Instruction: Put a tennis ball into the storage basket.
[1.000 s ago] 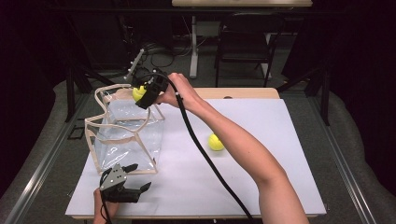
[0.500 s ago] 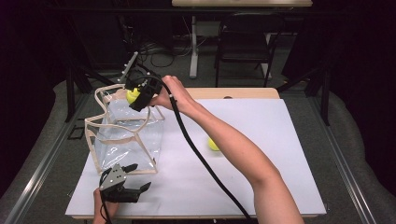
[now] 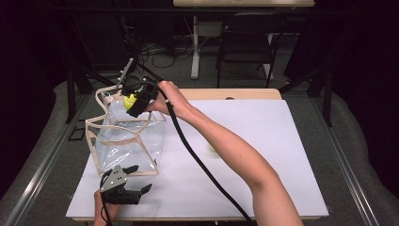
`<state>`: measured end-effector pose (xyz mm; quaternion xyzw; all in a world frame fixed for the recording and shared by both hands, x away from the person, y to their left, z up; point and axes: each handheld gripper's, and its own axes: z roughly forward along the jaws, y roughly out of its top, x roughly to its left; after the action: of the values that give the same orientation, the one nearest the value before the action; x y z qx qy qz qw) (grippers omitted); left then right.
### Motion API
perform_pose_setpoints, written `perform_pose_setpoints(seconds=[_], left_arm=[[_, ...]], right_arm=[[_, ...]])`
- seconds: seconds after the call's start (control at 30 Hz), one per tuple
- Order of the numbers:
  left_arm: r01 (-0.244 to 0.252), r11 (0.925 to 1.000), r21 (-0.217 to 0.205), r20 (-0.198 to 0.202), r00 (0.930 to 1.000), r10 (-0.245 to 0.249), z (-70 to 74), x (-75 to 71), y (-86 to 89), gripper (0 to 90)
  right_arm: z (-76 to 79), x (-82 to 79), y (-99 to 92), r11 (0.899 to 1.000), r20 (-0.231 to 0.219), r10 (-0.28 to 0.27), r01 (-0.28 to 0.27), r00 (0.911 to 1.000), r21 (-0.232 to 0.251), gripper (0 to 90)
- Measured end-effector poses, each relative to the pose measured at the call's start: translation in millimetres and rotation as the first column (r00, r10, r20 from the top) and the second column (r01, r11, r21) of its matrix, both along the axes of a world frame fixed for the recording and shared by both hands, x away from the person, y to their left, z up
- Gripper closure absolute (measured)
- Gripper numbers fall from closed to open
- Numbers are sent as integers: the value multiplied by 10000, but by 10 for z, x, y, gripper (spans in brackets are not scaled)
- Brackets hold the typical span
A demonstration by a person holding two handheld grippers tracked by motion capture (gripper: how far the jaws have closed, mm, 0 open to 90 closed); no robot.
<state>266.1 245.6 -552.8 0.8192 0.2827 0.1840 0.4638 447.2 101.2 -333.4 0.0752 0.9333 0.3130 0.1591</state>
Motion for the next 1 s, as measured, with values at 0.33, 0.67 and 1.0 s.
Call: perform_pose_setpoints(seconds=[0.33, 0.67, 1.0], left_arm=[[15, 10000, -2, -14, 10000, -15, 0, -2, -4, 159], [18, 10000, 5, -13, 10000, -18, 0, -1, -1, 159], [25, 10000, 13, -17, 10000, -25, 1, -1, 0, 159]], right_arm=[[-78, 8, 44, 9998, -205, 6, -10, 9998, -197, 263], [-145, 9, 82, 9993, -359, 52, -66, 9993, -374, 262], [-202, 19, 101, 9983, -524, 45, -76, 9986, -586, 261]])
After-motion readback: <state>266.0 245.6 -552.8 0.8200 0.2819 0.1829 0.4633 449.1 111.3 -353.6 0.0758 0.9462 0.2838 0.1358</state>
